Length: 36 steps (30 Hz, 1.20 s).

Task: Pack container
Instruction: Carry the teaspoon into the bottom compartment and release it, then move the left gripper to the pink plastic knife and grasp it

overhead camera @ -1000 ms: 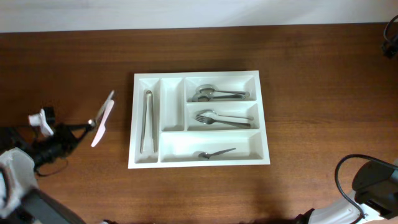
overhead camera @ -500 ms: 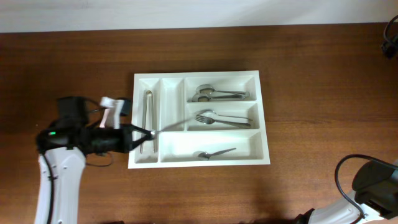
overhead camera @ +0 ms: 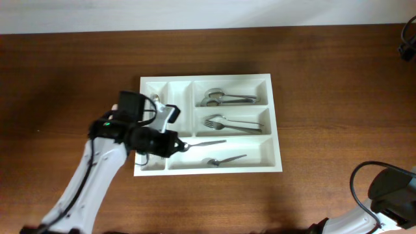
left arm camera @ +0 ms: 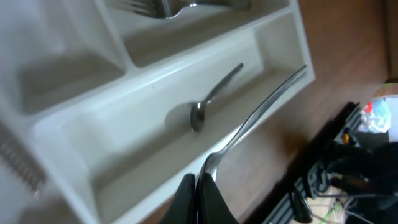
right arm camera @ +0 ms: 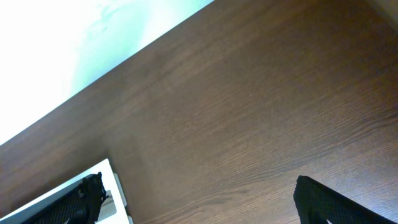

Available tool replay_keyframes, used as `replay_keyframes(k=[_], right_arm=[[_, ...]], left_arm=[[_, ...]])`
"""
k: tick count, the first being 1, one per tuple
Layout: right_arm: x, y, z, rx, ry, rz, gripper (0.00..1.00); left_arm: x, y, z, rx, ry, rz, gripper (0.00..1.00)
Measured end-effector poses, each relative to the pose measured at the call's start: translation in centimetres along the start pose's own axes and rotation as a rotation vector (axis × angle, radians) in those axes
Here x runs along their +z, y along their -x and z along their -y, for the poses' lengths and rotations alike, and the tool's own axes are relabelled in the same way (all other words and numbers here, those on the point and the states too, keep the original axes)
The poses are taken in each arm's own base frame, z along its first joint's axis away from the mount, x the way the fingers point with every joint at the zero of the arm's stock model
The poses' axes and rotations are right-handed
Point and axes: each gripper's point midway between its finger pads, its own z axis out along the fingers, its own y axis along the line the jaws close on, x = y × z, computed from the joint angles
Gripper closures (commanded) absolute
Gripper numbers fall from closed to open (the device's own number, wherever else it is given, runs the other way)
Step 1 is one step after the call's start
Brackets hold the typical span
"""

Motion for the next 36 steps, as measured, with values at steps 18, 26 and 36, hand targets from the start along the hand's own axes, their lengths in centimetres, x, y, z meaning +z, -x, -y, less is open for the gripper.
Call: replay_keyframes(k=[18, 26, 36], right_arm=[[0.0, 0.0, 0.0, -0.001, 0.0, 0.0, 0.01], [0.0, 0.0, 0.0, 0.0, 0.0, 0.0, 0.01], [0.0, 0.0, 0.0, 0.002, 0.0, 0.0, 0.01]], left_arm=[[3.1, -1.2, -2.6, -0.178, 0.015, -0.165, 0.7], [-9.4, 4.5, -6.8, -0.284, 0.213, 0.013, 0.46], [-17.3, 0.8, -16.6, -0.396, 0.702, -0.014, 0.45]])
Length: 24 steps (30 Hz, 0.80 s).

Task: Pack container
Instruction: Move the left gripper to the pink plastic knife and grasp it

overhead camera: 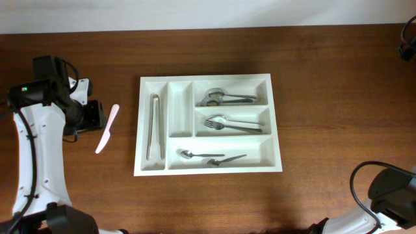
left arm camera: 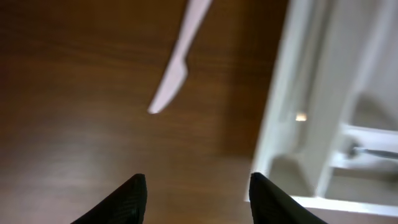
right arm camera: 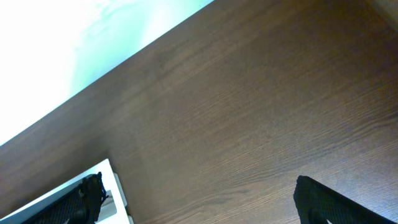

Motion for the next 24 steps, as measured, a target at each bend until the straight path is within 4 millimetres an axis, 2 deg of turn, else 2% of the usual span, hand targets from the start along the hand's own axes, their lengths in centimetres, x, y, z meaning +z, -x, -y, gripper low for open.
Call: replay_keyframes(k=[5, 11, 18, 24], right_arm=[[0.0, 0.0, 0.0, 0.0, 0.0, 0.0, 0.01], [0.0, 0.0, 0.0, 0.0, 0.0, 0.0, 0.01], [0.0, 0.0, 0.0, 0.0, 0.0, 0.0, 0.01], [0.0, 0.0, 0.0, 0.0, 0.0, 0.0, 0.01]], left_arm=[[2.2, 0.6, -1.4, 0.035, 0.07, -0.042, 0.45], [6.2, 1.6, -2.3, 0.153, 0.104, -0.109, 0.45], [11.4, 2.4, -2.7, 0.273, 0.099, -0.181, 0.45], [13.9, 2.4, -2.8, 0.329, 0.086, -0.215, 0.49]])
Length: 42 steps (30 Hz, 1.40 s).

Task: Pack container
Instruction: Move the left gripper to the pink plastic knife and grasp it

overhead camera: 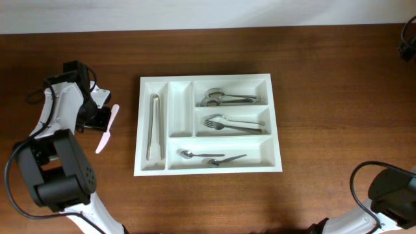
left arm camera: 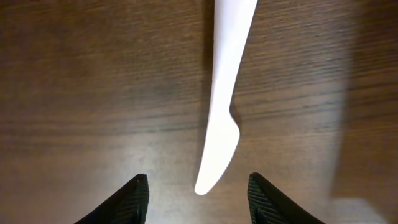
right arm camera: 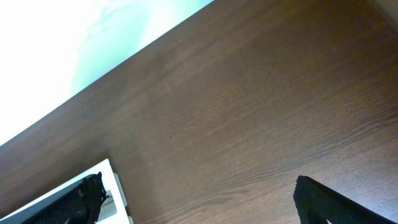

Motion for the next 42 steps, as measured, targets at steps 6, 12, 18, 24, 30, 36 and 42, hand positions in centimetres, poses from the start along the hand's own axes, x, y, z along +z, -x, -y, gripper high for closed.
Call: replay_keyframes(k=[6, 12, 18, 24, 30, 36, 42], right_arm=[[0.0, 0.0, 0.0, 0.0, 0.0, 0.0, 0.01], [0.0, 0.0, 0.0, 0.0, 0.0, 0.0, 0.01], [0.0, 0.0, 0.0, 0.0, 0.0, -0.001, 0.01], [0.0, 0.0, 0.0, 0.0, 0.0, 0.0, 0.01], [0.0, 0.0, 0.0, 0.0, 0.0, 0.0, 0.01], [0.0, 0.0, 0.0, 0.0, 0.0, 0.0, 0.01], [0.0, 0.0, 0.0, 0.0, 0.0, 0.0, 0.01]], left_arm=[[1.8, 1.0, -0.2, 0.026, 0.004, 0.008, 0.5], [3.1, 1.6, -0.3, 0.035, 0.003, 0.006, 0.57], [4.4, 1.6, -0.2, 0.041, 0.001, -0.015, 0.59], [4.5, 1.6, -0.2, 0.041, 0.001, -0.016, 0.64], [4.6, 2.1, 0.3, 0.067, 0.007, -0.012, 0.89], [4.6, 2.6, 0.4, 0.088, 0.032, -0.012, 0.98], [4.5, 2.7, 0.5, 0.093, 0.038, -0.013, 0.98]])
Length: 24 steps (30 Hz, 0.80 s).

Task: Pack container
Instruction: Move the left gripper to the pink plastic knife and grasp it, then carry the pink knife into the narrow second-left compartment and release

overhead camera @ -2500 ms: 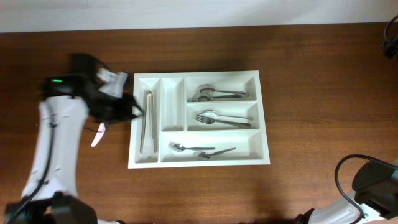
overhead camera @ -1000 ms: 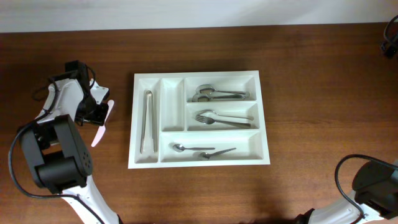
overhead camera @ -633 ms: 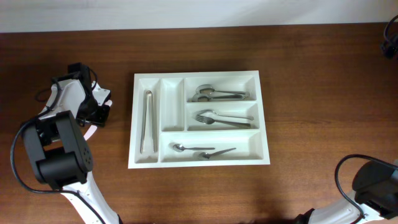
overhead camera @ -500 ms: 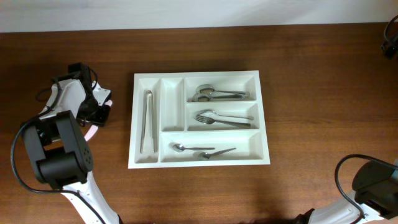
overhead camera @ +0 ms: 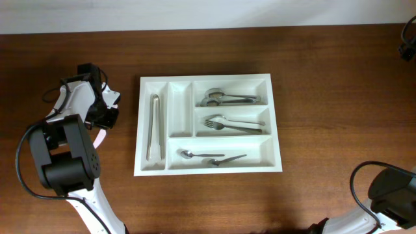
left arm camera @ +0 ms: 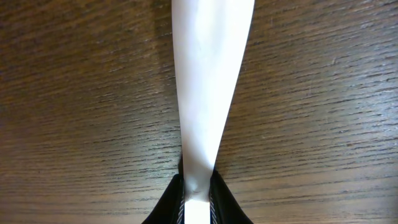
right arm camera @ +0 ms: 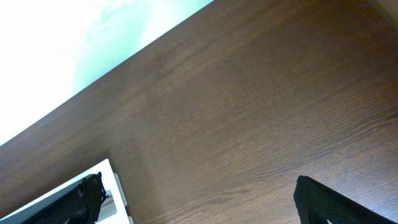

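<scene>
A white cutlery tray (overhead camera: 162,166) lies mid-table, holding tongs (overhead camera: 154,127), spoons (overhead camera: 221,98), forks (overhead camera: 227,123) and small spoons (overhead camera: 208,156). Left of it a pale pink plastic knife (left arm camera: 208,81) lies flat on the wood; in the overhead view only its lower end (overhead camera: 101,138) shows under the arm. My left gripper (left arm camera: 198,190) is shut on the knife's narrow part, down at table level. My right gripper (right arm camera: 199,196) stands open over bare wood, off the bottom right of the overhead view, with nothing between its fingers.
A black object (overhead camera: 408,36) sits at the table's far right edge. The tray's corner (right arm camera: 115,186) shows in the right wrist view. The tray's second narrow compartment (overhead camera: 180,107) holds nothing. Brown table (overhead camera: 325,78) surrounds the tray.
My left gripper, then open above the knife's blade end, has come down and shut on the knife. The right arm has not moved.
My left gripper held a small spoon over the tray's bottom compartment. Then that spoon lay in the compartment and the gripper was open at the table's left near the pink knife. It then hovered open over the knife, and now grips it.
</scene>
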Available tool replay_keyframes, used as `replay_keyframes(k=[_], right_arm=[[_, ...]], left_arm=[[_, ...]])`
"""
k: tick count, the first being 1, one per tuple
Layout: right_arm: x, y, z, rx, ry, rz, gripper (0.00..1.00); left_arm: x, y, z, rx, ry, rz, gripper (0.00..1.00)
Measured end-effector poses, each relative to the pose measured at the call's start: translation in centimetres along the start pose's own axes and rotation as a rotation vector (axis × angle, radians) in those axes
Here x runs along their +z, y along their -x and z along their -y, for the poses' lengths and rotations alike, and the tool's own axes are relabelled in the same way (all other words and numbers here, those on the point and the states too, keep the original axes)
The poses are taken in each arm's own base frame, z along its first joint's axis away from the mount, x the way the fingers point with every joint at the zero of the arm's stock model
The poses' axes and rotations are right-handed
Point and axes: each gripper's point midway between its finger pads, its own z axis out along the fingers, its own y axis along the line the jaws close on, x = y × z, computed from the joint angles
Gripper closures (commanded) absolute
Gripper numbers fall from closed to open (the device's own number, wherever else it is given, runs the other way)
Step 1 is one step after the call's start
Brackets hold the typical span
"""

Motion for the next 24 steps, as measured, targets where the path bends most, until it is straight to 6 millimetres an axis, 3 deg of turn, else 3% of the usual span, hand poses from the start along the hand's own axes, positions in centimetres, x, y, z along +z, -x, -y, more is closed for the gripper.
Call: replay_keyframes(k=[9, 14, 19, 24], right_arm=[[0.0, 0.0, 0.0, 0.0, 0.0, 0.0, 0.01], [0.0, 0.0, 0.0, 0.0, 0.0, 0.0, 0.01], [0.0, 0.0, 0.0, 0.0, 0.0, 0.0, 0.01], [0.0, 0.0, 0.0, 0.0, 0.0, 0.0, 0.01]], left_arm=[[-0.5, -1.2, 1.6, 0.017, -0.073, -0.063, 0.98], [-2.1, -1.2, 1.8, 0.023, -0.098, -0.074, 0.98], [-5.5, -0.6, 1.5, 0.019, -0.103, -0.025, 0.98], [-11.0, 1.7, 3.1, 0.007, -0.164, 0.135, 0.98]])
